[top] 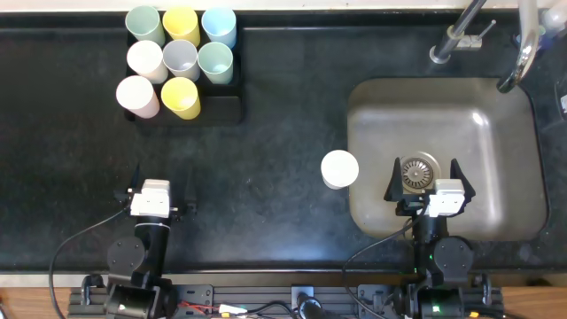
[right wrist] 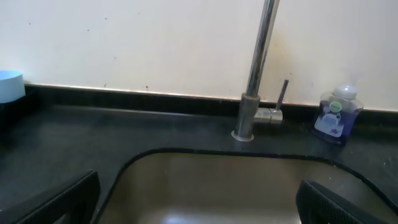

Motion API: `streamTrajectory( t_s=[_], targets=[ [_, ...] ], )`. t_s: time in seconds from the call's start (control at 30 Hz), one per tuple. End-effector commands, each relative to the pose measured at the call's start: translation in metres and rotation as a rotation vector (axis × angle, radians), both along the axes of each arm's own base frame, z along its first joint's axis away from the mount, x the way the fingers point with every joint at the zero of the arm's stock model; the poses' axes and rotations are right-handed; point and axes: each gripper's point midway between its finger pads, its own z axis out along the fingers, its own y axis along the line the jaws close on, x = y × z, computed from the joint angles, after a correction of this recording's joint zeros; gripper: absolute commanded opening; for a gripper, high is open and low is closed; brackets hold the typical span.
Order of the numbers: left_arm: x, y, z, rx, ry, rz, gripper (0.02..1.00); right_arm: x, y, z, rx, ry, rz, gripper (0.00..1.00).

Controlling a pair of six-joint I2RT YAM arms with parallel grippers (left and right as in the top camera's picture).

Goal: Store Cups

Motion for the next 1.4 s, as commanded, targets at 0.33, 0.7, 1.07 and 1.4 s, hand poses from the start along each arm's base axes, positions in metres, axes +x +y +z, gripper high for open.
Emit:
streamTrajectory(
  t_s=[0.33,0.7,1.07,1.4],
  targets=[
    [0.0,-0.001,0.001,0.017,-0.005,-0.012,0.998,0.0,0.0,-0.003,-0.003,-0.001,0.003,0.996],
    [0.0,-0.001,0.001,0.017,-0.005,-0.012,0.998,0.0,0.0,-0.003,-0.003,-0.001,0.003,0.998],
    [0.0,-0.001,0.001,0.017,-0.005,-0.012,0.998,0.0,0.0,-0.003,-0.003,-0.001,0.003,0.996],
    [0.0,-0.001,0.001,0.017,-0.005,-0.012,0.998,-0.009,0.002,0.042,0.014,-0.05,0.015,0.998]
  ],
)
